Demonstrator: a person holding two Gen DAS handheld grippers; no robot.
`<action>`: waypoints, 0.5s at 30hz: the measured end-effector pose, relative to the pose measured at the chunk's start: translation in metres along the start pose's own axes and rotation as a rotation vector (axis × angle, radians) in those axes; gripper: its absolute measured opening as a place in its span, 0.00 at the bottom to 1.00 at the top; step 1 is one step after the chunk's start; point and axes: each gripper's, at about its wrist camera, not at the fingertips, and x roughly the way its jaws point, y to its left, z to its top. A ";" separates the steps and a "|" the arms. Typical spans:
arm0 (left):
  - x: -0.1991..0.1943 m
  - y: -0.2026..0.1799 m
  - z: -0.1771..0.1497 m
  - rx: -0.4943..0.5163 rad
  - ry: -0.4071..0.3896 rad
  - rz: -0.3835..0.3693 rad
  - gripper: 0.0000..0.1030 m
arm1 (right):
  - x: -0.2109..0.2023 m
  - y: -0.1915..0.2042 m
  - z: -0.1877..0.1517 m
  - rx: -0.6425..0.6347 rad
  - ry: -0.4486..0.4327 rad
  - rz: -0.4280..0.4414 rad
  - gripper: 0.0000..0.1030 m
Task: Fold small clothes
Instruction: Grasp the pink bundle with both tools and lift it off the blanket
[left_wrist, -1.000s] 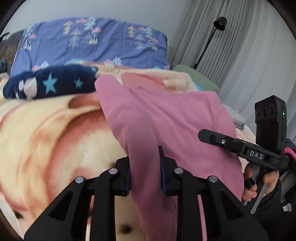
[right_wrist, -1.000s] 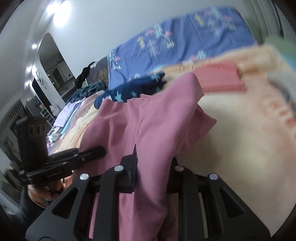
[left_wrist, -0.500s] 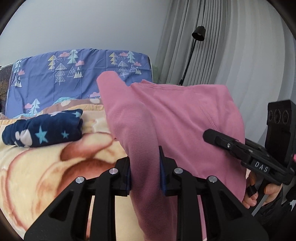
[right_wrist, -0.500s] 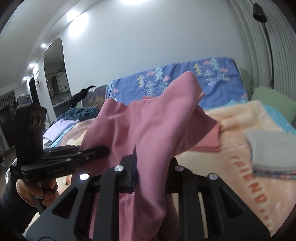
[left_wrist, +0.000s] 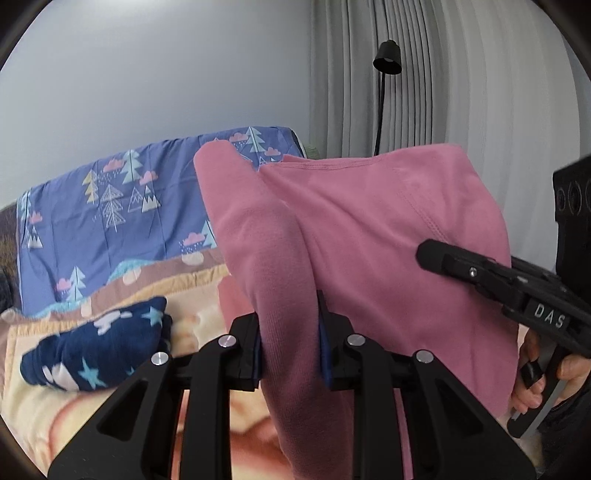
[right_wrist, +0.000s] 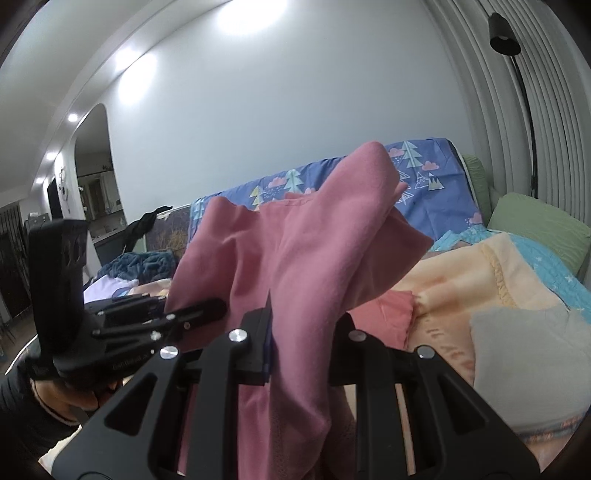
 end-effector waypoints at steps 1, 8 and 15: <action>0.007 0.001 0.004 0.000 0.000 0.005 0.23 | 0.006 -0.003 0.004 -0.003 0.002 -0.008 0.19; 0.057 0.005 0.026 0.043 0.028 0.061 0.23 | 0.043 -0.019 0.018 -0.002 0.015 -0.058 0.19; 0.110 0.020 0.050 0.109 0.055 0.142 0.23 | 0.098 -0.030 0.035 -0.016 0.042 -0.131 0.19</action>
